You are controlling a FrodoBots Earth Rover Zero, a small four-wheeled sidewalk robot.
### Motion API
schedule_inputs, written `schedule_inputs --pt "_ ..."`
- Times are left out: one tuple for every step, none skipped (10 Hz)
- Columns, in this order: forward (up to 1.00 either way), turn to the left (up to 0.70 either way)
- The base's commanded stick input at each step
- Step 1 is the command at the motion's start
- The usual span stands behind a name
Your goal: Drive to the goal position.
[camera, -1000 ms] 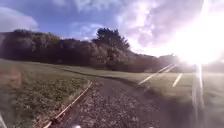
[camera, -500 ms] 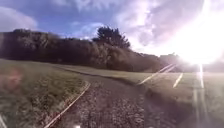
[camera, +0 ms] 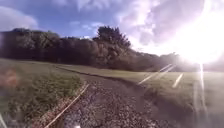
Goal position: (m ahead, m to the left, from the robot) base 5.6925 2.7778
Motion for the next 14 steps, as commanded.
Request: schedule_inputs --pt "0.85 0.0" --pt "0.85 0.0" --pt "0.85 0.0" --pt "0.85 0.0" --pt "0.85 0.0" --pt "0.85 0.0" --pt "0.85 0.0" --pt "0.85 0.05" --pt "0.85 0.34" --pt "0.85 0.34" --pt "0.85 0.34" --pt "0.85 0.05" --pt "0.85 0.01" --pt "0.85 0.0"
